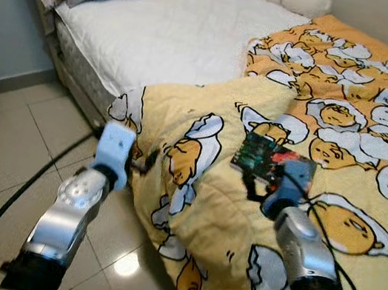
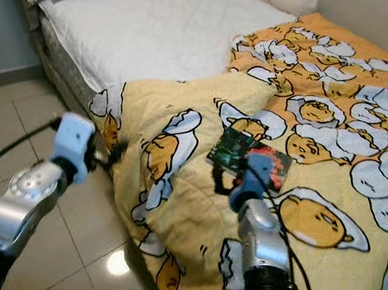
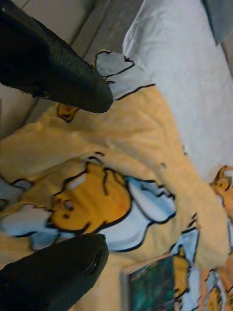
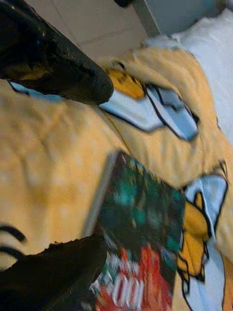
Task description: Clean up the room
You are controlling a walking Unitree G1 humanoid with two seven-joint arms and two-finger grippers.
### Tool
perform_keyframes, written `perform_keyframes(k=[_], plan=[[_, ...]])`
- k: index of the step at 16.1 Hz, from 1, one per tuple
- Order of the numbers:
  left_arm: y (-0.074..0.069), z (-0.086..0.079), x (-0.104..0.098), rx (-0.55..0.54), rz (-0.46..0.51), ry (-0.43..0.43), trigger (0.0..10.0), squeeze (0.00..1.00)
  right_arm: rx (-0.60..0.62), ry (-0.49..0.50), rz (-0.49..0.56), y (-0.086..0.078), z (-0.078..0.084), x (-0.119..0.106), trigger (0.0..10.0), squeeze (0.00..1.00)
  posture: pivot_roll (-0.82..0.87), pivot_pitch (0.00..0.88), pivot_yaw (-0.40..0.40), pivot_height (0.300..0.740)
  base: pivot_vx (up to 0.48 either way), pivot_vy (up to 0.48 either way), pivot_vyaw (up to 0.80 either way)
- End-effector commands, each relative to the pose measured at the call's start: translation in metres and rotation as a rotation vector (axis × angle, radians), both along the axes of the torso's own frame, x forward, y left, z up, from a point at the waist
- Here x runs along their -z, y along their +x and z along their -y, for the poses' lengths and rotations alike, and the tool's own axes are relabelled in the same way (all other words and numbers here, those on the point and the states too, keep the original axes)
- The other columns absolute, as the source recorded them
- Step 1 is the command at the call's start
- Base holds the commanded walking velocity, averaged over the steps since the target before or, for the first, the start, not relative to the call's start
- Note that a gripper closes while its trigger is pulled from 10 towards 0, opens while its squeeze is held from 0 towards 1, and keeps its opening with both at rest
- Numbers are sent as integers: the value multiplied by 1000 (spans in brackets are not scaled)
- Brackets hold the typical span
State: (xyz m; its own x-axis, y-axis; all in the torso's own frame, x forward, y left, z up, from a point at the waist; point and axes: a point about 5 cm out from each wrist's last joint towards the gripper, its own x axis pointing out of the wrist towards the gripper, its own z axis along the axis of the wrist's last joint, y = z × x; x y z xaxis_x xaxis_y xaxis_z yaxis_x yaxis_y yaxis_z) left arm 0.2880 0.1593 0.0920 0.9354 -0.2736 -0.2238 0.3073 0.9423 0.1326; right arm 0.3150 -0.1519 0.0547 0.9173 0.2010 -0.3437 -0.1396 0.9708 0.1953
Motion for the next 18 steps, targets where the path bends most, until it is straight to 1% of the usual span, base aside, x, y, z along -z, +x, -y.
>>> perform_keyframes(k=[1,4,8,14,17,18], plan=[[0,1,-3,31,10,25,10000,965,-9,6,5,2,-1,-3,10000,0,-7,0,7,740,0,0,0],[-1,2,-3,38,9,11,10000,973,-8,-12,15,2,0,-5,10000,0,-10,0,12,740,0,0,0],[-1,0,-4,28,4,-1,10000,973,-23,-19,26,3,-1,-7,10000,0,-10,0,16,740,264,0,0],[2,-2,-6,17,8,-16,10000,976,-15,-16,31,6,-1,-10,10000,0,-11,0,17,740,309,0,0],[1,-2,-6,22,5,-16,10000,976,-17,-14,27,6,-1,-10,10000,0,-9,0,15,740,350,0,-788],[1,-2,-6,23,4,-16,10000,976,-18,-17,30,5,-1,-10,10000,0,-9,0,15,740,352,0,0]])
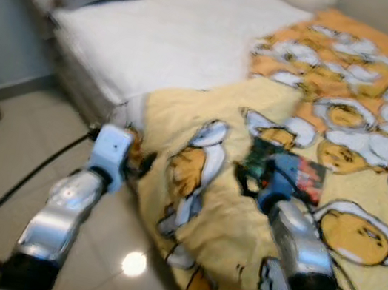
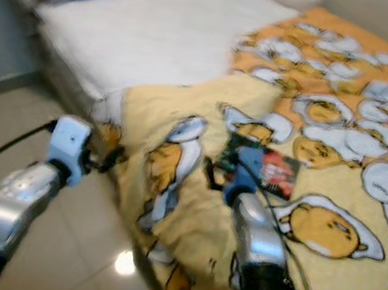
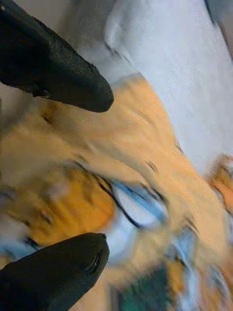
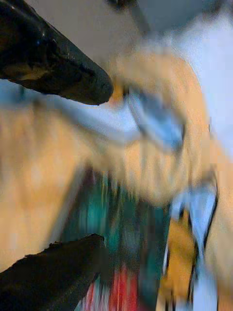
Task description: Clean up the room
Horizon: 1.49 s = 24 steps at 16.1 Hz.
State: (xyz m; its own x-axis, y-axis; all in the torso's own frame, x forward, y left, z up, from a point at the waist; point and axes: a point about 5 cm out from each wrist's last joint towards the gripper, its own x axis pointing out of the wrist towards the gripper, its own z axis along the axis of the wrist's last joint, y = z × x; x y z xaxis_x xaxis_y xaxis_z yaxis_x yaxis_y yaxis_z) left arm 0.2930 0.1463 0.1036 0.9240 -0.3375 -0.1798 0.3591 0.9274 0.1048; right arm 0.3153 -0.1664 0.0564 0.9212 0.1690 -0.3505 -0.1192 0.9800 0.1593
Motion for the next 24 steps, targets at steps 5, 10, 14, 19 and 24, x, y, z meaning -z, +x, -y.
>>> perform_keyframes(k=[5,10,14,19,24], plan=[[-7,-12,7,-17,-29,43,10000,953,-44,21,25,3,-15,-7,10000,0,-6,0,15,740,259,0,0],[-10,-6,6,46,-29,85,10000,820,-34,34,25,3,-8,-9,10000,0,0,0,10,740,0,0,0],[-12,-4,6,117,-51,83,10000,784,-31,60,-21,-4,-8,-3,10000,0,5,0,14,740,0,0,0],[-25,1,8,456,-155,116,10000,784,166,367,-265,-15,5,12,10000,0,-7,0,26,740,0,0,0],[-32,-4,6,615,-218,149,10000,784,375,686,-371,-28,17,31,10000,0,-20,0,43,740,0,0,0]])
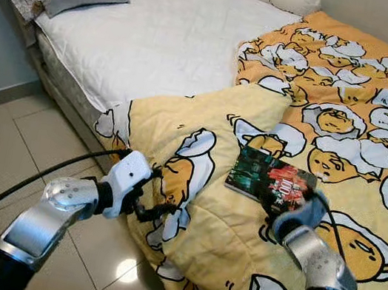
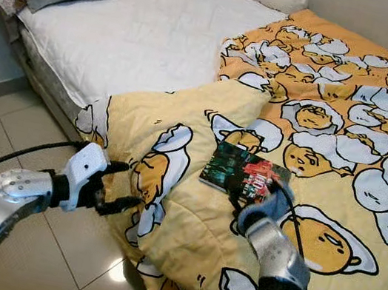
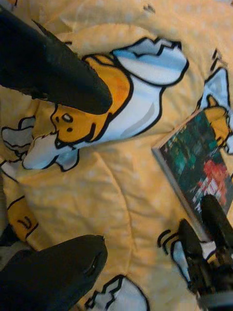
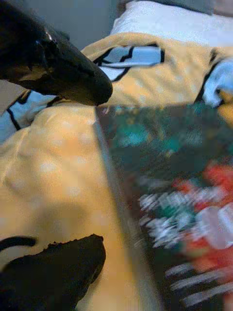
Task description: Clean up the room
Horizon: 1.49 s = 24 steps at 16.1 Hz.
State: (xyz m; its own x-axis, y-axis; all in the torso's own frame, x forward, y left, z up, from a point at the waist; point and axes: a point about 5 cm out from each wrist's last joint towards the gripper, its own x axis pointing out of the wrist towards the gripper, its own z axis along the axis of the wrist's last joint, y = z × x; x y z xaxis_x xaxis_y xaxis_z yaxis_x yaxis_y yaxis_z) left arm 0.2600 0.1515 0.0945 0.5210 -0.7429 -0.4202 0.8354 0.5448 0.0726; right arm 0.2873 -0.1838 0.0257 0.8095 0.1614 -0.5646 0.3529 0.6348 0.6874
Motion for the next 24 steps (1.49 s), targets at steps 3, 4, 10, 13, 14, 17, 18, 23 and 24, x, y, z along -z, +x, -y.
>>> perform_keyframes(k=[3,4,10,13,14,17,18,23,24], plan=[[0,1,-4,53,-5,28,10000,784,36,102,-44,1,-1,7,10000,0,-11,0,33,740,0,0,0],[-2,0,-5,59,-9,28,10000,788,49,136,-45,3,-1,7,10000,0,-12,0,30,740,0,0,0],[-6,0,-4,77,-21,35,10000,788,75,207,44,26,-4,-4,10000,0,2,0,13,740,0,0,0],[-8,1,-5,83,-26,37,10000,788,124,214,53,31,1,-3,10000,0,15,0,12,740,0,0,0],[-8,1,-5,84,-27,38,10000,788,129,213,55,32,1,-3,10000,0,14,0,14,740,0,0,0],[-8,1,-6,99,-36,45,10000,784,136,167,28,28,-1,7,10000,0,18,0,25,740,0,0,0],[-8,2,-7,102,-36,46,10000,784,154,147,30,27,1,9,10000,0,26,0,27,740,0,0,0],[-13,1,-9,121,-41,46,10000,788,298,155,55,23,6,17,10000,0,57,0,36,740,0,0,0],[-14,2,-10,126,-41,40,10000,788,308,164,67,23,6,16,10000,0,58,0,37,740,0,0,0]])
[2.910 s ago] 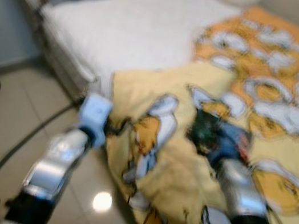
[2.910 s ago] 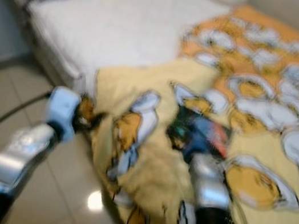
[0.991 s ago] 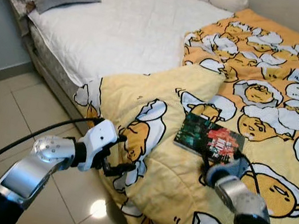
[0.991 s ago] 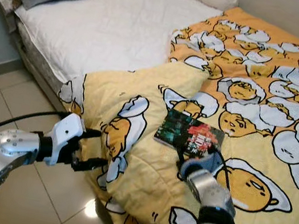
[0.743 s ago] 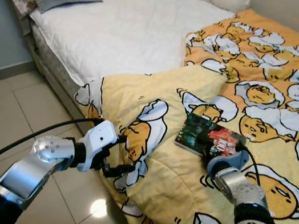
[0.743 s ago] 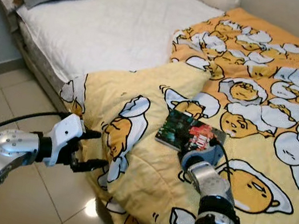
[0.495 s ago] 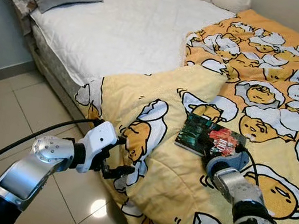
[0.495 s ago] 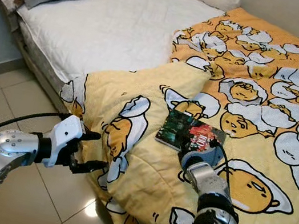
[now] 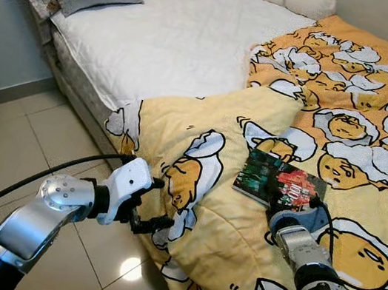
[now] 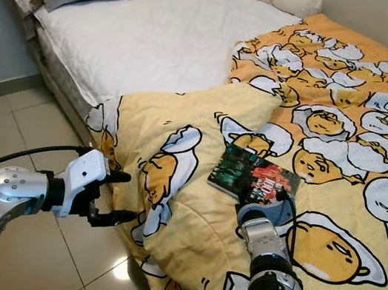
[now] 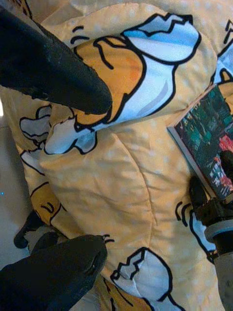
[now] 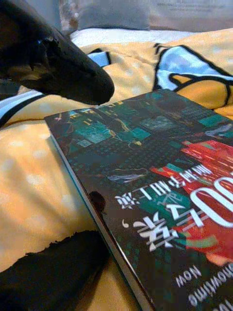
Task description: Clean up the room
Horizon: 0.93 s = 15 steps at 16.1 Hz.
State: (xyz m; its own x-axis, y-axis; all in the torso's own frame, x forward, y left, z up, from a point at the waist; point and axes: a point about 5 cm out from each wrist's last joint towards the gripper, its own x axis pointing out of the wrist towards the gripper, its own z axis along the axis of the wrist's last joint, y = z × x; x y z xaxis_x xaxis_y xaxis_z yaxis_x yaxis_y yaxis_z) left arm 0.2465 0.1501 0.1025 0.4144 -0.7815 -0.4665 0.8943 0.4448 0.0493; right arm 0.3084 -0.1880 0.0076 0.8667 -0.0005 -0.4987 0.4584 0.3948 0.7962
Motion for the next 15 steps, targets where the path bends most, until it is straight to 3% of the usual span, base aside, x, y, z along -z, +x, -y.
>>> perform_keyframes(k=[1,15], plan=[[-2,2,-3,27,-4,-6,10000,788,36,13,35,5,1,-5,10000,0,62,0,39,740,0,0,0],[-4,3,-4,47,-13,-2,10000,788,57,17,42,7,1,-7,10000,0,74,5,47,740,0,0,0]])
